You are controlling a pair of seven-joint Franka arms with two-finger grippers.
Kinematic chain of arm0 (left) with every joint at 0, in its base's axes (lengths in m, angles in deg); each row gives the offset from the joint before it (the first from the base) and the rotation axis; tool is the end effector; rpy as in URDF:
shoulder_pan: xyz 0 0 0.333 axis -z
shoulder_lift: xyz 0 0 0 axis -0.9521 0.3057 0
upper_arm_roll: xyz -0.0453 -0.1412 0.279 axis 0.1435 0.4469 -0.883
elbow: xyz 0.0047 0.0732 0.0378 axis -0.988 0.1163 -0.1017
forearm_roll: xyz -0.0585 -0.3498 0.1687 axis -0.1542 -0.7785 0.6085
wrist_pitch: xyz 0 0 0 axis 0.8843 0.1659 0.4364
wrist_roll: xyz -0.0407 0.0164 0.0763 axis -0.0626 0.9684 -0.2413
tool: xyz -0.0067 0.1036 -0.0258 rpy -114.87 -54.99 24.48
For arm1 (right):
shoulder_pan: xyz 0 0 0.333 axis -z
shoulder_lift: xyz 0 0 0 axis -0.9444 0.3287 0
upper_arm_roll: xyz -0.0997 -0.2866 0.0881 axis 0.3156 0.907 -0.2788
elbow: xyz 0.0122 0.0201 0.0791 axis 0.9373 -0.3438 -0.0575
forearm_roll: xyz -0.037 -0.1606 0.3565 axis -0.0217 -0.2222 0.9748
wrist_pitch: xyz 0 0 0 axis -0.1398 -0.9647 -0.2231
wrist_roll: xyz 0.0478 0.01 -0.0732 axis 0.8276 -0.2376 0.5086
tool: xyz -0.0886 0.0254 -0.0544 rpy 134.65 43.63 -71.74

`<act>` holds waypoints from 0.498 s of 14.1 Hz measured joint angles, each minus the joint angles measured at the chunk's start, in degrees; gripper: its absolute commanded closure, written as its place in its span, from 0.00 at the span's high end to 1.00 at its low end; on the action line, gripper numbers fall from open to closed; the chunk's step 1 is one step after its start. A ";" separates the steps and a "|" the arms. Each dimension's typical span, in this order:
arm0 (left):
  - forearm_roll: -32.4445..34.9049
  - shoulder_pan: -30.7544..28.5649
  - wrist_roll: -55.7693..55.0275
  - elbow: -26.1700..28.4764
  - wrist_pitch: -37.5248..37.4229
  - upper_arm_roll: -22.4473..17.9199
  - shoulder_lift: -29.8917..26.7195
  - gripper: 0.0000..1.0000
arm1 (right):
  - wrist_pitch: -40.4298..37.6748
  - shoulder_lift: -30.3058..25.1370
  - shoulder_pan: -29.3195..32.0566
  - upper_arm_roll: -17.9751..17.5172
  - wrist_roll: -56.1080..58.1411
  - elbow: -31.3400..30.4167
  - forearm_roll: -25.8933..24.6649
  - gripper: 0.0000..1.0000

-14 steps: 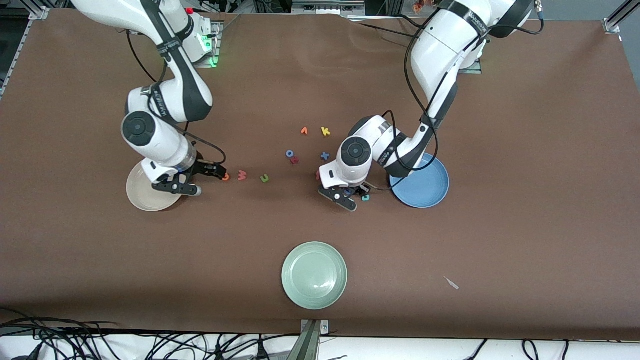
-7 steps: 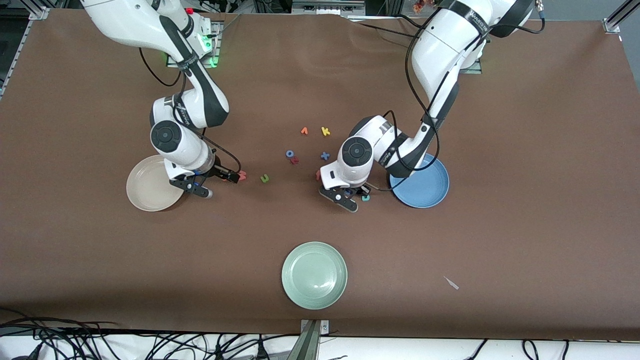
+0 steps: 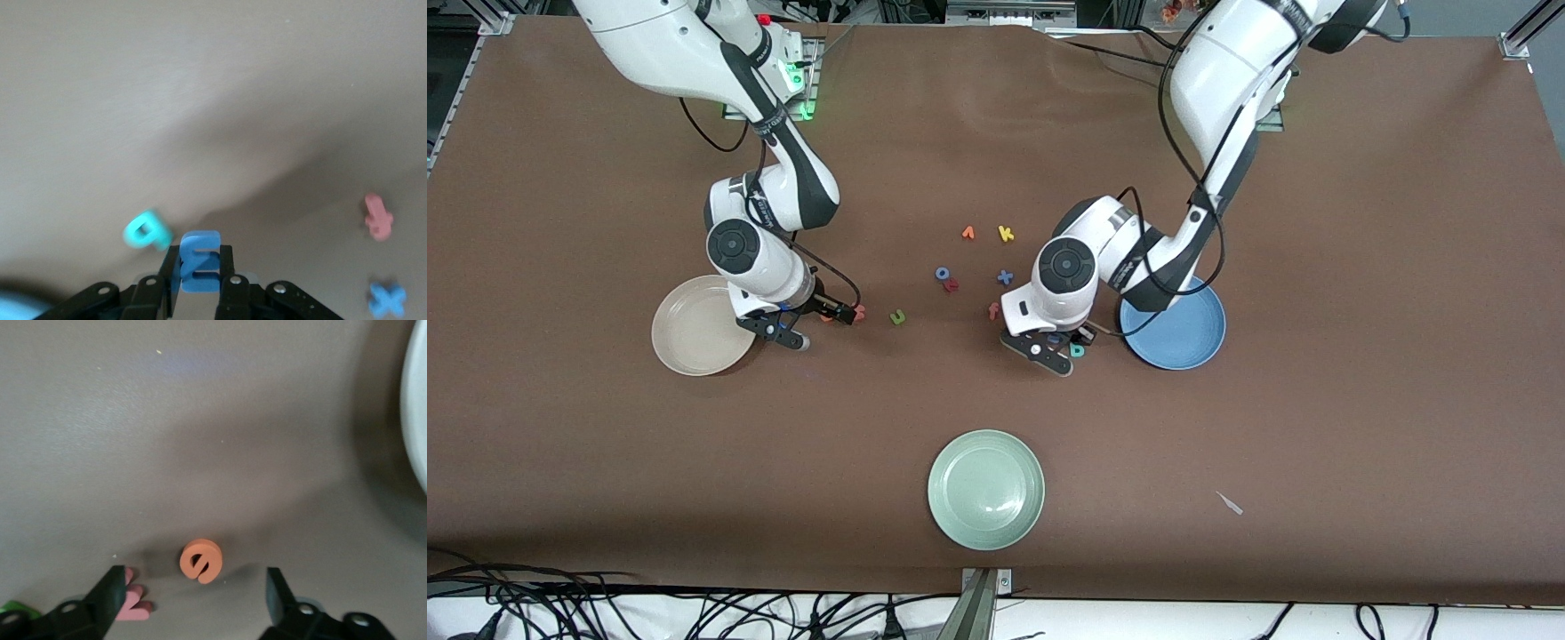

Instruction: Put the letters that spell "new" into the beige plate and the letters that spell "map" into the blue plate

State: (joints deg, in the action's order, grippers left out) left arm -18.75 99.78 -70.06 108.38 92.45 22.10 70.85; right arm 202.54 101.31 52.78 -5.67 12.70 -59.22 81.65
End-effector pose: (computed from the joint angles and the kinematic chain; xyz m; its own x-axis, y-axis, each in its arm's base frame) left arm 0.5805 -0.4069 0.2356 0.8777 -0.4666 -0.1090 -0.4704 -0.8824 -0.0098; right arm 0.5385 0.1983 0.1811 0.9220 -0.3784 -0.0824 -0.3799 -0.9250 -0.0037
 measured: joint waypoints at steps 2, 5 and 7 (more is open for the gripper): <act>0.00 -1.83 0.04 -0.01 -5.94 -0.23 -3.41 0.11 | 0.20 0.13 0.00 0.00 0.00 -0.22 0.00 0.73; 0.38 -6.75 1.48 0.30 -10.61 -0.57 -5.48 0.11 | 0.22 0.14 0.00 -0.01 -0.01 -0.25 0.00 0.62; 3.83 -9.81 3.73 2.11 -11.13 -0.52 -5.47 0.10 | 0.25 0.21 0.00 -0.02 -0.01 -0.29 0.00 0.57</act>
State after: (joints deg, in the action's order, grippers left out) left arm -14.93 89.97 -66.33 110.49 81.32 21.58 65.37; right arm 202.79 101.52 52.78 -5.68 12.70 -59.51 81.65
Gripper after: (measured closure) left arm 0.736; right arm 0.366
